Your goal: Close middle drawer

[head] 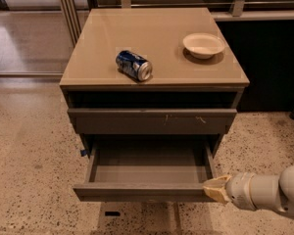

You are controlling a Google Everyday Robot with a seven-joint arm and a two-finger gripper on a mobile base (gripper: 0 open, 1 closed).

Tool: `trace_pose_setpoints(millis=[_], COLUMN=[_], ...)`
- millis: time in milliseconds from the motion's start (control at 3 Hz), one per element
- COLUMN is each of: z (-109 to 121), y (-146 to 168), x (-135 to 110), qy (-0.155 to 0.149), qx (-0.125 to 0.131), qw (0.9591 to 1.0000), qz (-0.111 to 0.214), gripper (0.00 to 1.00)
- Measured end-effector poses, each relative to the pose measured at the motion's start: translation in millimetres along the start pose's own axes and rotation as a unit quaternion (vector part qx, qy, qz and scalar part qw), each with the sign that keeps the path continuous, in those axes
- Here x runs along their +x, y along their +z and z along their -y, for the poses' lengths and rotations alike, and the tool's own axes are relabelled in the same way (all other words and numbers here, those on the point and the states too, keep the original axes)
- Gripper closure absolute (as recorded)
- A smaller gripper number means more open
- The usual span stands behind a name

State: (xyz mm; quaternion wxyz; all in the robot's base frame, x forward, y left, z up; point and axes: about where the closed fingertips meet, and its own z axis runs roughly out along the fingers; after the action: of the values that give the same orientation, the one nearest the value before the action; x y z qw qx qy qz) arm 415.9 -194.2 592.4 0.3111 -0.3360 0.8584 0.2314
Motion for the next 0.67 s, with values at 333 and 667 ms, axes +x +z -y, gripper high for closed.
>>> trace_pose_setpoints(millis=[333, 667], z=[30, 55], y=[55, 120], x=[35, 68], qy=[0.038, 0.071], qx=[0.017, 0.006], qw=[0.9984, 0.9964], qz=[0.038, 0.045], gripper=[1.00, 1.00])
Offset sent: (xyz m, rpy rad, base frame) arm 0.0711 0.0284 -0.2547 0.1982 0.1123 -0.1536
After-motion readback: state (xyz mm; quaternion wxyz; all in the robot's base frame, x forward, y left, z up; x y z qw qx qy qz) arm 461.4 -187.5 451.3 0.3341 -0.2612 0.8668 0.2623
